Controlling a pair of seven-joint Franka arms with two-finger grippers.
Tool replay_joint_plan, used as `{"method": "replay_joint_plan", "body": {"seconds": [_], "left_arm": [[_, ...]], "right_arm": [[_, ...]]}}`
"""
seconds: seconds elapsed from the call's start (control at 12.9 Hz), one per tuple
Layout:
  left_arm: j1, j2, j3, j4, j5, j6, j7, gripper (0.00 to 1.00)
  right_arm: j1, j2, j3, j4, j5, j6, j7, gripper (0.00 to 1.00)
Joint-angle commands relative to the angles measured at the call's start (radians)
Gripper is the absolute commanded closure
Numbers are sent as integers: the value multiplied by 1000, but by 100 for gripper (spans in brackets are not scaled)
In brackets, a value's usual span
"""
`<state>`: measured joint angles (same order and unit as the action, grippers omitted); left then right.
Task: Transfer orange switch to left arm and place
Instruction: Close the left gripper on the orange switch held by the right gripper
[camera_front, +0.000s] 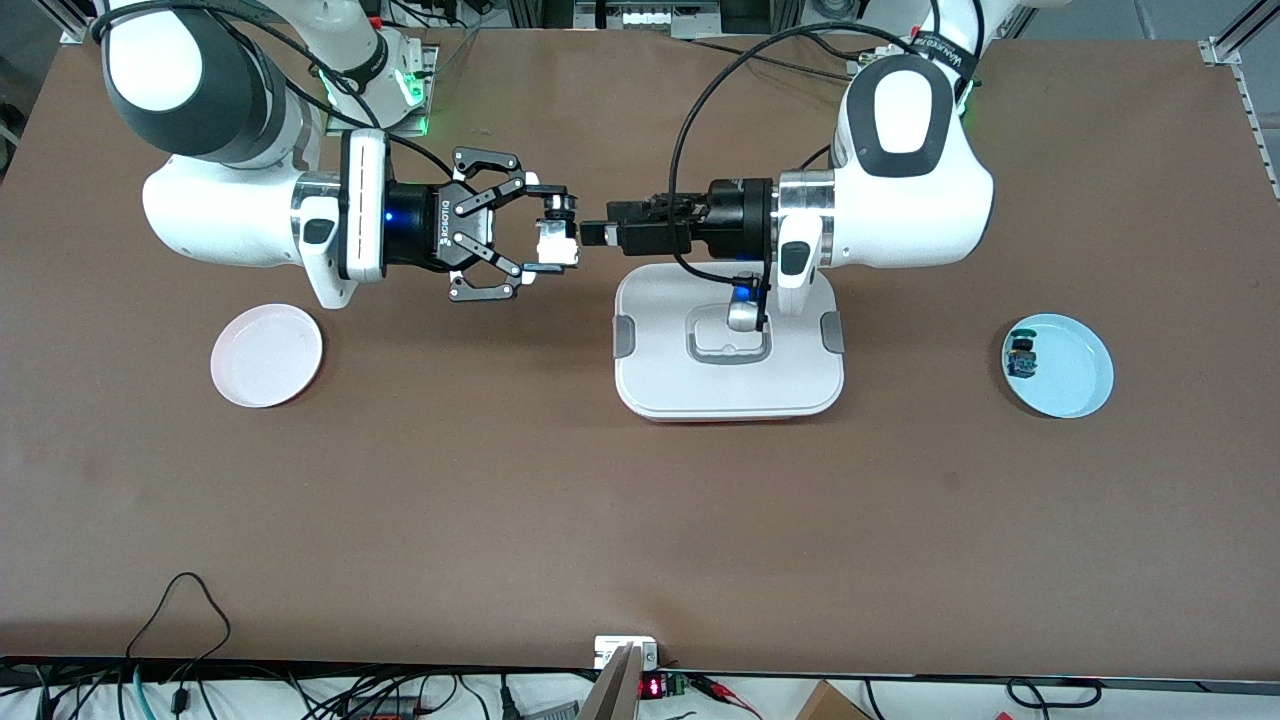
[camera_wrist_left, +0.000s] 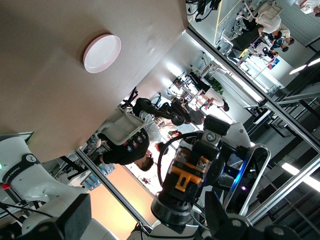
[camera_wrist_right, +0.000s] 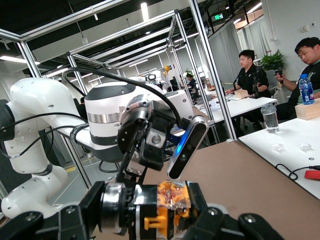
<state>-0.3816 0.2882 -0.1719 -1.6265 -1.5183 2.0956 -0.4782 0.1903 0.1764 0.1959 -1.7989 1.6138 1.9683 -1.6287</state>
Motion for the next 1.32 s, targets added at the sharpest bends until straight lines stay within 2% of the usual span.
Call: {"method": "replay_joint_plan", "body": {"seconds": [0.0,0.31,0.47,0.62,0.7,1.24], "left_arm": [[0,-34,-1,-18,-22,27,-43,1],[-31,-8,-27,23,-25,150,-42,1],[-42,8,-28,42,-25,161,-45,2],[-42,12,-28,56,-25,170,-45,8],[-40,14,-28,56,-23,170,-42,15],[-43,54,-28,100,-23,191,-37,15]], "right_arm": [[-3,-1,0,-4,28,-16,-28,99],[0,-5,0,-7,28,-6,-26,99],[0,-2,0,-7,28,-12,-28,99],[-2,-3,0,-7,28,-12,-28,99],[-2,-2,0,-7,28,-11,-28,99],[-2,-1,0,-7,18,-6,-30,99]]}}
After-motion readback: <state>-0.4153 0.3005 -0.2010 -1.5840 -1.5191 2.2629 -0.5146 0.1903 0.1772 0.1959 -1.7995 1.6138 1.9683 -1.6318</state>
